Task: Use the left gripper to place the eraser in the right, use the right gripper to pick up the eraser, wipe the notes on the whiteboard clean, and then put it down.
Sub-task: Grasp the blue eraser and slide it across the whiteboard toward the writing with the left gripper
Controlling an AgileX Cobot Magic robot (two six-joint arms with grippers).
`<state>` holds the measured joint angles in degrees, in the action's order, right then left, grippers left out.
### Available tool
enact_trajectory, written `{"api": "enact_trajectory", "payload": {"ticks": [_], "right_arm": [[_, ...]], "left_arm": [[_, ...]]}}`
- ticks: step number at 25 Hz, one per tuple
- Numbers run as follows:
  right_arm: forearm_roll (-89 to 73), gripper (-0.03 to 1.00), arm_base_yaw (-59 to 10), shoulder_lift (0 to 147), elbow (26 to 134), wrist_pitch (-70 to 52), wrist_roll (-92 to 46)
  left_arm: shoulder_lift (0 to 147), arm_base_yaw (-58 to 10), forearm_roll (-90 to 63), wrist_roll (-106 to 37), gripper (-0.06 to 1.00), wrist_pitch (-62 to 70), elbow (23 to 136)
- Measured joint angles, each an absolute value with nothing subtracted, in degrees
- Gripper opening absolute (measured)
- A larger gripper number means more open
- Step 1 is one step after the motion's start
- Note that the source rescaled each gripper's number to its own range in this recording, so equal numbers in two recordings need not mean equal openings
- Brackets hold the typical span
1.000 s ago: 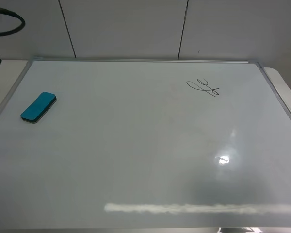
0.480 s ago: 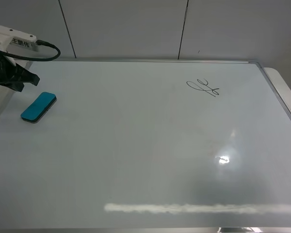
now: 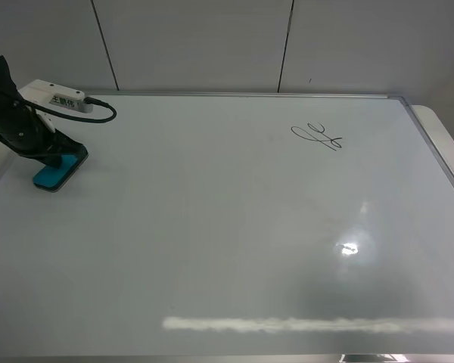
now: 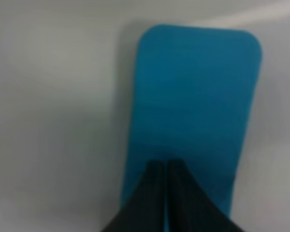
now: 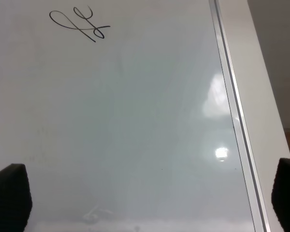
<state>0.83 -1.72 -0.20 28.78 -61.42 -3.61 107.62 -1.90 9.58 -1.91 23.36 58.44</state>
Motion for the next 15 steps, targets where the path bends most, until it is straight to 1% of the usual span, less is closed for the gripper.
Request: {"api": "enact_trajectory", "payload": {"ticks": [15], "right_arm": [[0.8, 1.00, -1.7, -0.2, 28.8, -61.4, -3.6]], "left_arm": [[109.3, -3.6, 10.6, -3.0, 0.00, 16.7, 56.1]]}}
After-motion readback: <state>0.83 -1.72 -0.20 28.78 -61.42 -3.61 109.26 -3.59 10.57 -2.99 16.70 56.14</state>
